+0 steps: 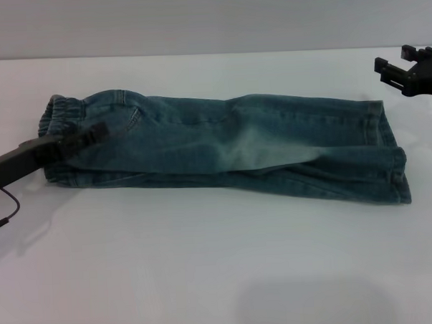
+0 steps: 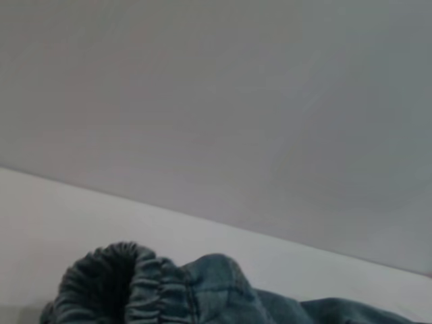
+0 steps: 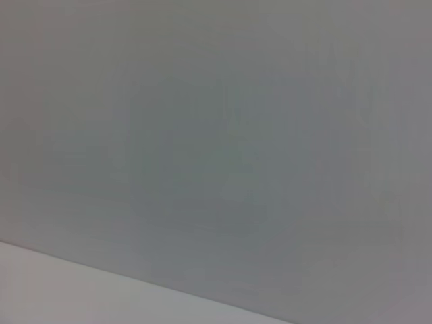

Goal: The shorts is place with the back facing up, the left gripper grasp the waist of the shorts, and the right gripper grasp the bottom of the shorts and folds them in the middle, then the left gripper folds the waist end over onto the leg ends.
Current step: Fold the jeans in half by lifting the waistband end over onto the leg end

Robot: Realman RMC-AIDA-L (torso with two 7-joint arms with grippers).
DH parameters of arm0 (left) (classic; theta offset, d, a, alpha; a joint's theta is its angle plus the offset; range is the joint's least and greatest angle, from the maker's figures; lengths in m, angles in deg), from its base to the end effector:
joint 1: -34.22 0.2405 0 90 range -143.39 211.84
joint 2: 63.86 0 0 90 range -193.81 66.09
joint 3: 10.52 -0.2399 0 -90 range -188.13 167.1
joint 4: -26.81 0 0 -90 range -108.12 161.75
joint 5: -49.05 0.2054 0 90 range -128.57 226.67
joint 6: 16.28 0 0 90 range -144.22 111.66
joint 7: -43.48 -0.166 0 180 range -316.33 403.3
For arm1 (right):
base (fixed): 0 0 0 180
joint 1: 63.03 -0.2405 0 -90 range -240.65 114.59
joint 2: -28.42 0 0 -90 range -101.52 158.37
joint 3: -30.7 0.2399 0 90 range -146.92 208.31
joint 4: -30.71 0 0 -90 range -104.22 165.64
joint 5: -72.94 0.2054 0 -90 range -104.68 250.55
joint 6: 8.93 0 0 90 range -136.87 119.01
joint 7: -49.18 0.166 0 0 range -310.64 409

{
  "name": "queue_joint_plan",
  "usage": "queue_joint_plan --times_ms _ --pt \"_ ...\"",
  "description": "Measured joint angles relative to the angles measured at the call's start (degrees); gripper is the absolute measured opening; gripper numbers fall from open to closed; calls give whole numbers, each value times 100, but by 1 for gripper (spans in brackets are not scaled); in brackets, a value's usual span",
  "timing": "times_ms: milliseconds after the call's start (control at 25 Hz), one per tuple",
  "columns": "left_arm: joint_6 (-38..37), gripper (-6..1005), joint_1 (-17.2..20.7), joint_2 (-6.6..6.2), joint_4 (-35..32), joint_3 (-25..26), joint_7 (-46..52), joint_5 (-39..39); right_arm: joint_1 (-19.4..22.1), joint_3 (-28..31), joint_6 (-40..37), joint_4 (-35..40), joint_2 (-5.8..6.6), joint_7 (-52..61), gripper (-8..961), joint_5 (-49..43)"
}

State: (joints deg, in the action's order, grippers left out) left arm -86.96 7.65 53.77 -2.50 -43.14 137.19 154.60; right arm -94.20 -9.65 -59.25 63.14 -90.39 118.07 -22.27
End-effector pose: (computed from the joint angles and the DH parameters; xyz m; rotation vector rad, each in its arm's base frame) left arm -0.3055 0.3496 0.0101 -2.1200 -1.2484 -0.8159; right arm 0.2941 0.4102 0.0280 -2.0470 0.6978 0.4971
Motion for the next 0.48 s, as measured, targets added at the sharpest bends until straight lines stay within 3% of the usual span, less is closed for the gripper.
queue_joint_plan --times_ms 480 --pt "772 861 -410 19 423 -139 -392 -32 84 1 -436 29 34 1 567 3"
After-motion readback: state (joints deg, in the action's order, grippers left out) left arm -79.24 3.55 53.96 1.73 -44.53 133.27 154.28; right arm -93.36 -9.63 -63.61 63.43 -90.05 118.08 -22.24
